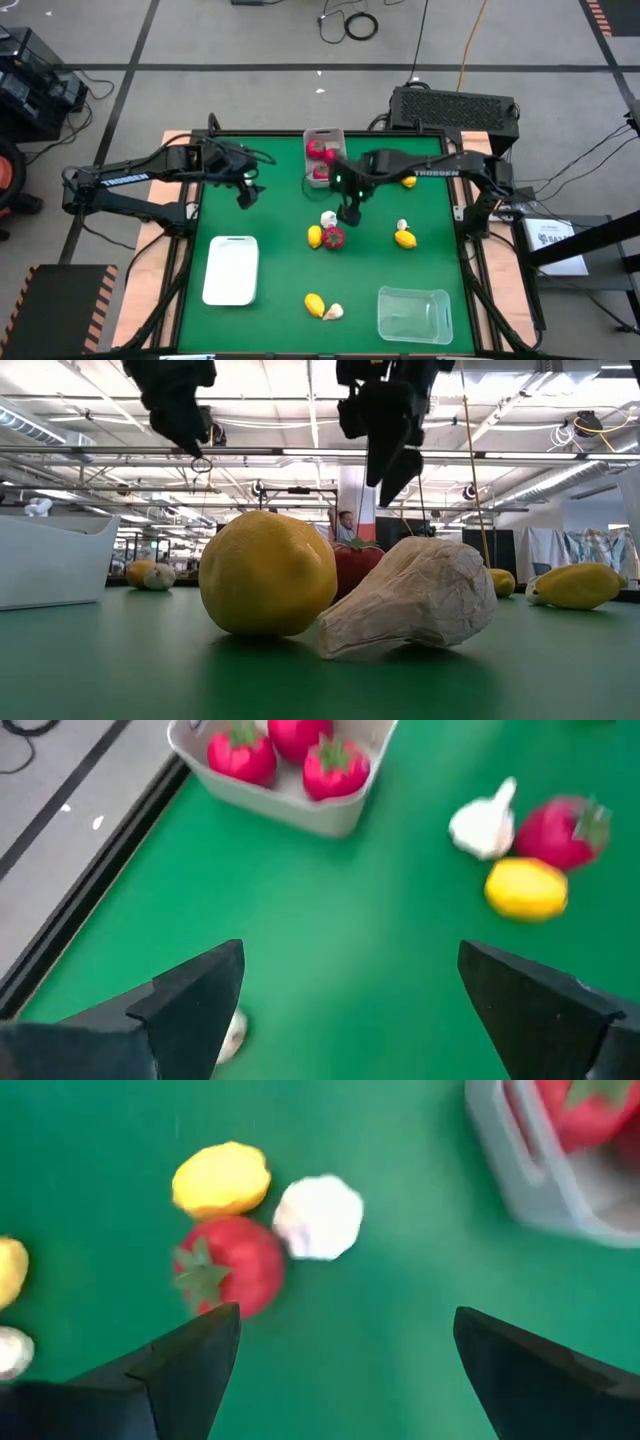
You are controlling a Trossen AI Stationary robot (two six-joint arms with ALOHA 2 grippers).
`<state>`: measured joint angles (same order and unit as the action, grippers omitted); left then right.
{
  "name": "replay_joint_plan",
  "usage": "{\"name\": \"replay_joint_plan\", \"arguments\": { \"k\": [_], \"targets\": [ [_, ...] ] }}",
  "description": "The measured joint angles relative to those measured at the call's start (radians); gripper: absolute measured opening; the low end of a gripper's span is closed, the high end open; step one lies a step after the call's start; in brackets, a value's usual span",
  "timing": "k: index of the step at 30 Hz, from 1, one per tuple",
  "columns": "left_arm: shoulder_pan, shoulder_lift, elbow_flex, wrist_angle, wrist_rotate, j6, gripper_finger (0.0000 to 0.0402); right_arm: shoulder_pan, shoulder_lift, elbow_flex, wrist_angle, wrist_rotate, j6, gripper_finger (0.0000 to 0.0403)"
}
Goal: Sort produce into baskets
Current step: Put the tomato into the gray bin
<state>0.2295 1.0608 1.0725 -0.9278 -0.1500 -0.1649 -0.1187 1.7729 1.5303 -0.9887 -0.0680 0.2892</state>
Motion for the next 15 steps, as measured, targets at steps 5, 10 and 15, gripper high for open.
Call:
{"name": "replay_joint_plan", "arguments": {
  "k": [5,10,15],
  "targets": [
    [-0.001,0.000,0.000,-0.061,0.000,0.073,0.0374,0.130,-0.017,0.000,0.000,0.102,0.195,0.0357],
    [-0.001,-0.009,0.000,-0.097,0.016,0.137,0.0374,0.258,-0.019,0.000,-0.006,0.187,0.312,0.0357],
    [-0.001,-0.012,0.000,-0.119,0.022,0.172,0.0374,0.352,-0.019,0.000,-0.002,0.341,0.418,0.0357]
  ]
}}
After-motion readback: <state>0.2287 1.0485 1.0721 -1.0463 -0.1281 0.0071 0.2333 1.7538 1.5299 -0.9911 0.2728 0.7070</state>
